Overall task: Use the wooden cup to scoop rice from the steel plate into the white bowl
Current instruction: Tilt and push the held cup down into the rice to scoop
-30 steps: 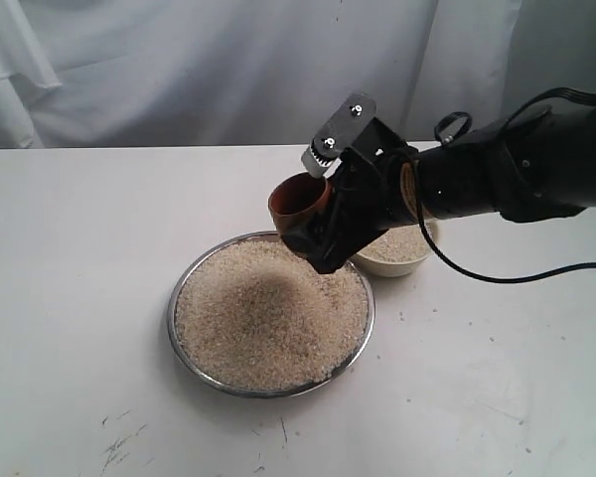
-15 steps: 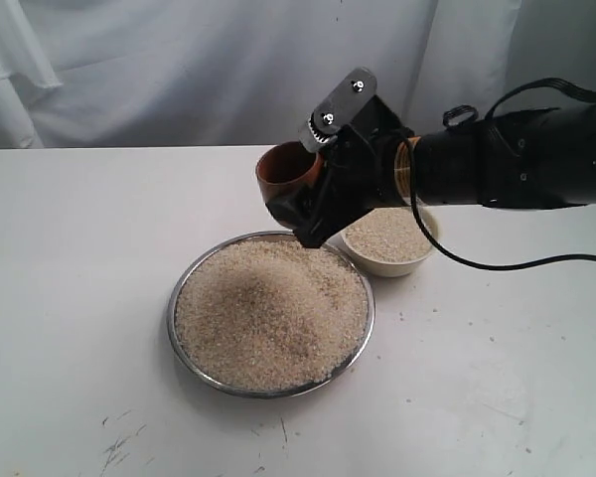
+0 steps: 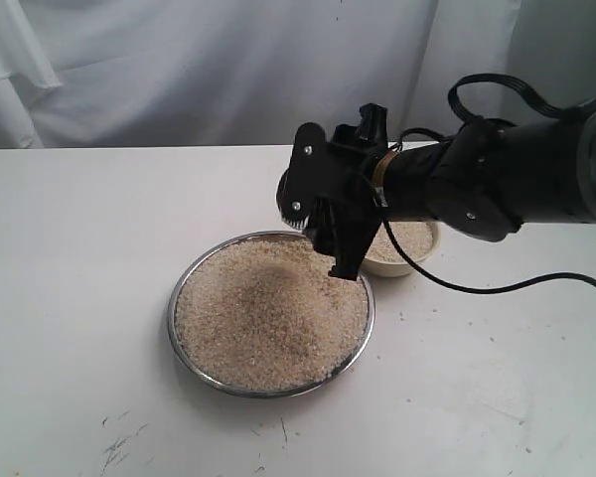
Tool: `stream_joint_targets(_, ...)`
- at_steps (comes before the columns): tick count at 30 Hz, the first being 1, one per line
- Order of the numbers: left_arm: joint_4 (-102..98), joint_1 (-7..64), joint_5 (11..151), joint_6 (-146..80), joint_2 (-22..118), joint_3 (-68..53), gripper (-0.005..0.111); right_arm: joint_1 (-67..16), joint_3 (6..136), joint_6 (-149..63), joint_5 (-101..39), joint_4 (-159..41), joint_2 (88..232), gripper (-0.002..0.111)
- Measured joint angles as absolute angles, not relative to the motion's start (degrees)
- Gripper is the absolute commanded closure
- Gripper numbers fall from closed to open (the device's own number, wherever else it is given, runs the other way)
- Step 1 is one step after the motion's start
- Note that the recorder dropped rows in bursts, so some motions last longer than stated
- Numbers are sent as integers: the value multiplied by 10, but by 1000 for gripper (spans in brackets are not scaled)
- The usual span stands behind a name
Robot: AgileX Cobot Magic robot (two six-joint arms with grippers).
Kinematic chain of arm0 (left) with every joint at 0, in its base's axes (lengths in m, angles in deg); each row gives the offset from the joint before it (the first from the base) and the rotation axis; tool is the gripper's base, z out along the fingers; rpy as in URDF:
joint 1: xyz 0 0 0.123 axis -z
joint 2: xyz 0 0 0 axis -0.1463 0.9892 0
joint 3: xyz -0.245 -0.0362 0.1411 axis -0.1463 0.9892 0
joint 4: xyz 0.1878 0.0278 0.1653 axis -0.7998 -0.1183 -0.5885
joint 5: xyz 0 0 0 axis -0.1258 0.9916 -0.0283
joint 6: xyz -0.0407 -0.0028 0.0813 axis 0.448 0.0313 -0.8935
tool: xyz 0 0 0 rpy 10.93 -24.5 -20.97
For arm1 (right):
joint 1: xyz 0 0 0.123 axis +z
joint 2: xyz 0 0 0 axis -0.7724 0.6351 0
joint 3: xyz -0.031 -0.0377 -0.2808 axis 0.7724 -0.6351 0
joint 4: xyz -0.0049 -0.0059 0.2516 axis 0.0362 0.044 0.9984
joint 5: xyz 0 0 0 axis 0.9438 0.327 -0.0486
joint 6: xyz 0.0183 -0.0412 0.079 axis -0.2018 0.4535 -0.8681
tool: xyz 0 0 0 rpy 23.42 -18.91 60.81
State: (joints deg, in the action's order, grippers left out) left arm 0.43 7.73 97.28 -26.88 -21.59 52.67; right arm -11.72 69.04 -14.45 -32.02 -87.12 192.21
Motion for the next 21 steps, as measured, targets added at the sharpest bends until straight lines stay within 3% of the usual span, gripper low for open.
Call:
stream_joint_targets(13,4,77,973,-269,-216,527,107,-77,690,-41,-325,-1114,1952,108)
stream_joint_targets(21,4,77,973,-269,-216,527,107,-73,715,67,-327,-1132,2017,108)
